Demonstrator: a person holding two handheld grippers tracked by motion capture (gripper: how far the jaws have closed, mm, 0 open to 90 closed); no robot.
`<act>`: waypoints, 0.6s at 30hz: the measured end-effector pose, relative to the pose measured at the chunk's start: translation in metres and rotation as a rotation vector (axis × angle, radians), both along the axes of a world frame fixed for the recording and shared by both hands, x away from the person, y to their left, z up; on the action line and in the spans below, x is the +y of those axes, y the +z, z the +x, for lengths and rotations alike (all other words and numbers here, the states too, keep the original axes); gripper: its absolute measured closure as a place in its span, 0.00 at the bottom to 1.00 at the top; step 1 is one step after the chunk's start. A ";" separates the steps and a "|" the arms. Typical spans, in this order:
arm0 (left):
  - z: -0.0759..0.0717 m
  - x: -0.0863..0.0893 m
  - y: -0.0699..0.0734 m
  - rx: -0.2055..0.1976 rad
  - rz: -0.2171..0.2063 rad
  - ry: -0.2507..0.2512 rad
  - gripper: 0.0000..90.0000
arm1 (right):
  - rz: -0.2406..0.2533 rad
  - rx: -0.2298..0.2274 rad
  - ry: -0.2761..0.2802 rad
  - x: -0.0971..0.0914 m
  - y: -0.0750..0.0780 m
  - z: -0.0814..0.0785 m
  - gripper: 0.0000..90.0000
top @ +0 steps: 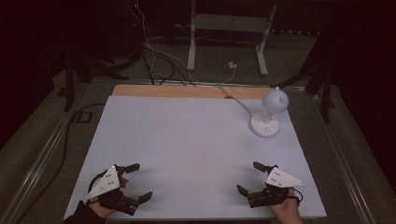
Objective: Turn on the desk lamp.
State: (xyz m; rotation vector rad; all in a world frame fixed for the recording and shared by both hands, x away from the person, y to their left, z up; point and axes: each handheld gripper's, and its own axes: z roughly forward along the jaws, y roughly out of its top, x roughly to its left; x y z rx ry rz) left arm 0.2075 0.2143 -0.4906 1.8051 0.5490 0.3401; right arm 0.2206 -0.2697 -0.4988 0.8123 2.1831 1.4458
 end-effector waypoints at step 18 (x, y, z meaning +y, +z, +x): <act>-0.001 0.000 0.001 -0.003 -0.002 0.002 0.00 | -0.034 0.019 -0.001 -0.007 0.002 -0.001 0.00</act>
